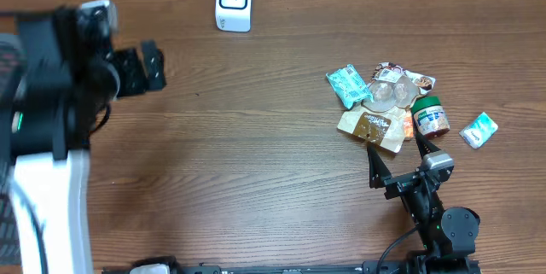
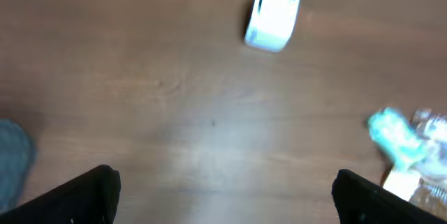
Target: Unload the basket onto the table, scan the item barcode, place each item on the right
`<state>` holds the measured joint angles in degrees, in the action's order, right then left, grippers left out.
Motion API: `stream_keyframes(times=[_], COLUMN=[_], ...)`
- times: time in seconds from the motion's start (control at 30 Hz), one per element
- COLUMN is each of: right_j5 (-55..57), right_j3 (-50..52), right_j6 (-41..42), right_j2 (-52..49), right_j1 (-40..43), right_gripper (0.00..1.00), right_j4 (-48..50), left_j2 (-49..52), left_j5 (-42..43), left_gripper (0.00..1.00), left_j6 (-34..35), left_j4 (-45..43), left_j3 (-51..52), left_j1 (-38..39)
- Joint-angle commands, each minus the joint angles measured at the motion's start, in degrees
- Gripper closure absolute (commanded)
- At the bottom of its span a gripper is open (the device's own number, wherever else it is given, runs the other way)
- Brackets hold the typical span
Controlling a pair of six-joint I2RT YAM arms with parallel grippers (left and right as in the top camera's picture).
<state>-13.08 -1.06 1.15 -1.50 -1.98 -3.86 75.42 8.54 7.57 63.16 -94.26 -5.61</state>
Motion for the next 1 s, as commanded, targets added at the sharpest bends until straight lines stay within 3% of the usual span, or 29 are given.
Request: stream_keyframes(times=[0.0,0.27,0.4,0.43,0.73,0.97], right_j5=[0.4,0.4,0.4,0.4,0.4,0.4], right_j3=[0.6,0.6,0.6,0.6,0.6,0.6], right_j6=[0.2,0.2,0.2,0.2,0.2,0.2], right_j2=[0.6,0.6,0.6,0.6,0.6,0.6], right_j1=[-0.4,-0.4,-0.4,-0.4,-0.4,-0.4], right_gripper=[0.00,0.00,0.00,0.00,0.00,0.00], right_j4=[0.4,0.4,0.4,0.4,0.4,0.4], left_j2=[-9.8,-39.1,-49.4,-55.8,-74.9,-75.2], left_j5=[0.5,-0.2,-1.0,-3.3,-10.3,-11.9], left_gripper=[0.00,0.00,0.00,0.00,0.00,0.00], left_j6=[0.3,0.2,0.2,0.2,0.1,-0.5], left_j4=[-7.9,-40.2,-48.4,-51.3,-58.3,-59.1], left_j3=[14.3,54.6,66.5,73.3,92.3,94.0], left_j1=[0.0,0.0,0.0,0.0,0.0,0.0])
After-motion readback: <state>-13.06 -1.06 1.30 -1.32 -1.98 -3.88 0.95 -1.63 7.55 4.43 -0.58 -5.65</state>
